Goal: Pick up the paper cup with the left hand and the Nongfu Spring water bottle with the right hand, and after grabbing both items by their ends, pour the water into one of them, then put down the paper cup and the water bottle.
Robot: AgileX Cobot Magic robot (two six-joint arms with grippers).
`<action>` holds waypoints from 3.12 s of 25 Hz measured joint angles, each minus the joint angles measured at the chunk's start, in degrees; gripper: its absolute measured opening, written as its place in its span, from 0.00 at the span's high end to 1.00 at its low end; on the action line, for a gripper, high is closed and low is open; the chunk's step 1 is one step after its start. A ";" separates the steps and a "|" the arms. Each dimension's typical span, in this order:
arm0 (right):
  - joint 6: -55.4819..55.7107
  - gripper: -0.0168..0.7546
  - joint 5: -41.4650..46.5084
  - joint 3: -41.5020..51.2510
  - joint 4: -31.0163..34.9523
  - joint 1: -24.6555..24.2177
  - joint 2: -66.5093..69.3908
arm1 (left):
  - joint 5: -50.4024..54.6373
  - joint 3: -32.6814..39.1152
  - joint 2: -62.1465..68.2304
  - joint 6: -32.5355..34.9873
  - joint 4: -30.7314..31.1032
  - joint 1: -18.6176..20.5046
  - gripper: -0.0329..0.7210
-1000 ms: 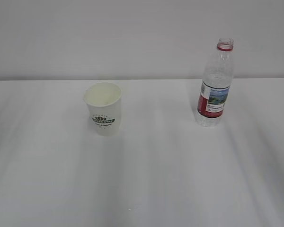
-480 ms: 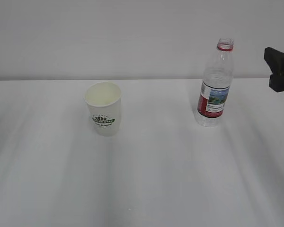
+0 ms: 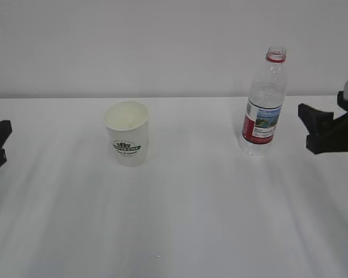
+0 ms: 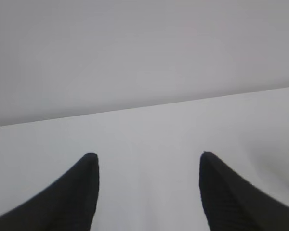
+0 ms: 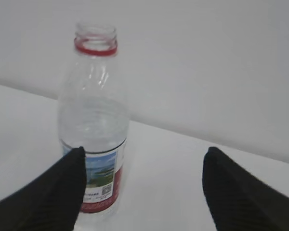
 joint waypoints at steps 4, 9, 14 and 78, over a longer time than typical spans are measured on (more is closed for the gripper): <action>2.32 0.24 -9.79 4.10 -3.15 0.00 4.64 | -6.69 1.59 5.15 -2.78 5.72 0.00 0.32; 3.06 0.24 -19.12 8.94 -3.54 0.00 9.14 | -9.67 4.10 9.85 -3.25 9.49 0.00 0.32; 3.18 0.24 -19.88 11.00 -4.14 0.00 10.81 | -9.80 6.86 11.41 -3.51 14.23 0.00 0.32; 4.89 0.16 -20.75 2.54 -11.62 0.00 22.76 | -9.98 7.20 11.41 -5.51 29.24 0.00 0.17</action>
